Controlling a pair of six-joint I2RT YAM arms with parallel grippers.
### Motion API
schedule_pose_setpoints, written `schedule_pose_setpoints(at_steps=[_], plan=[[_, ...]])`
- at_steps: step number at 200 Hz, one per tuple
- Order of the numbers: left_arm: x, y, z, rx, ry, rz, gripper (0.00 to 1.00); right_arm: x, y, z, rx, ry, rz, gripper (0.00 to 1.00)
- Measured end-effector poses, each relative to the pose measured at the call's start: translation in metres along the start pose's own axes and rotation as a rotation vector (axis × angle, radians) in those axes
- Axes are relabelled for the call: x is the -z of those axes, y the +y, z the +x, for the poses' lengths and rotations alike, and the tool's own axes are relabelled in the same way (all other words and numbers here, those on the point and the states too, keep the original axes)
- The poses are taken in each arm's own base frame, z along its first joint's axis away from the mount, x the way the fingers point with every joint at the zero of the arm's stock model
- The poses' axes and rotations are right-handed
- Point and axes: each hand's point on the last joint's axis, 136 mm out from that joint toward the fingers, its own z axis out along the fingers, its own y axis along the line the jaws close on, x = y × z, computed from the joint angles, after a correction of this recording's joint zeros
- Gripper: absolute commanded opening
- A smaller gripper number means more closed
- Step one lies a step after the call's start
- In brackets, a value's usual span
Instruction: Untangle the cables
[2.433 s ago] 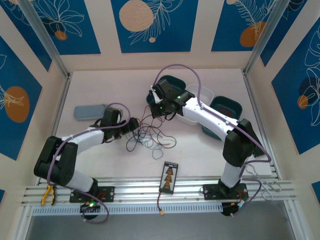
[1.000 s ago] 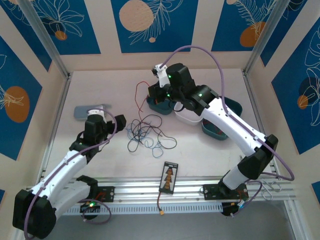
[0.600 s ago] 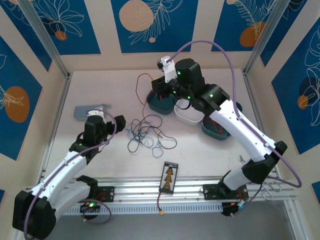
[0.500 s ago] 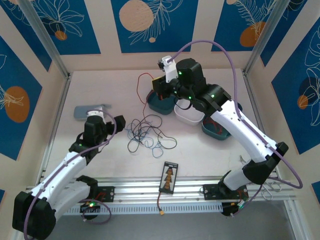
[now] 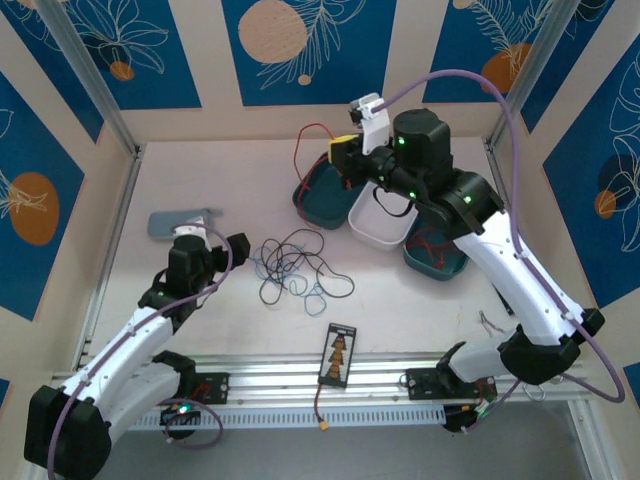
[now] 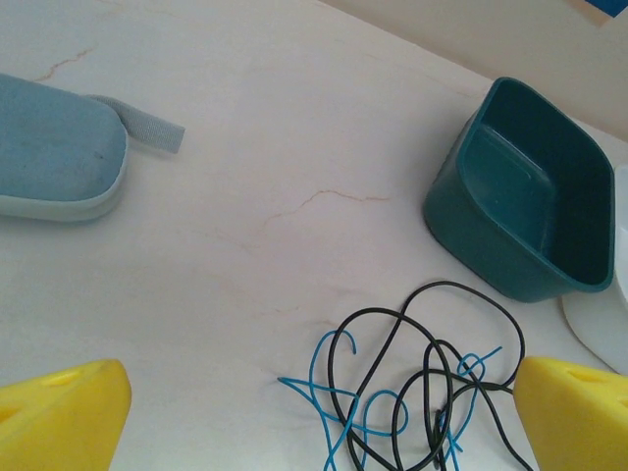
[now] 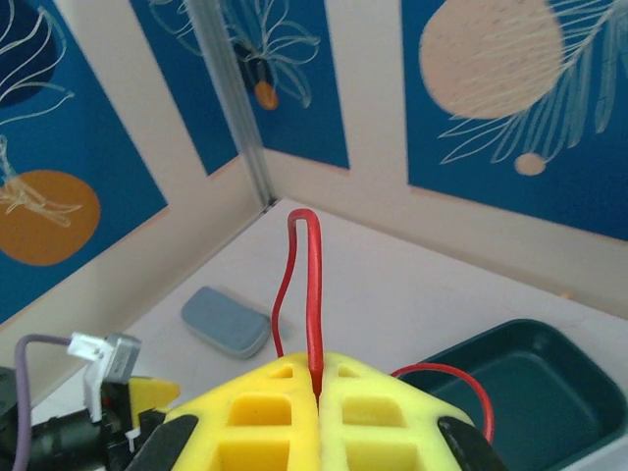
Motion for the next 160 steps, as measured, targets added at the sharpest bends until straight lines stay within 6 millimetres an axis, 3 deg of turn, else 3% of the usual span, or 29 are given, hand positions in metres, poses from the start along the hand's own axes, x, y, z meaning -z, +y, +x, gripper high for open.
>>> schedule_pose_setpoints(at_steps=[24,49,95,160], plan=[[0.000,0.000,0.000,0.001,-0.002,0.002,1.00,0.016,-0.025,-0.005,-0.010,-0.023,0.097,0.00],[-0.001,-0.002,0.000,0.001,0.000,0.012,1.00,0.034,-0.069,-0.001,-0.068,-0.026,0.237,0.00],[-0.008,-0.002,0.009,-0.002,0.041,0.014,1.00,0.072,-0.161,0.033,-0.250,0.024,0.511,0.00],[-0.010,-0.003,0.012,-0.002,0.053,0.019,1.00,0.122,-0.222,0.078,-0.411,0.053,0.721,0.00]])
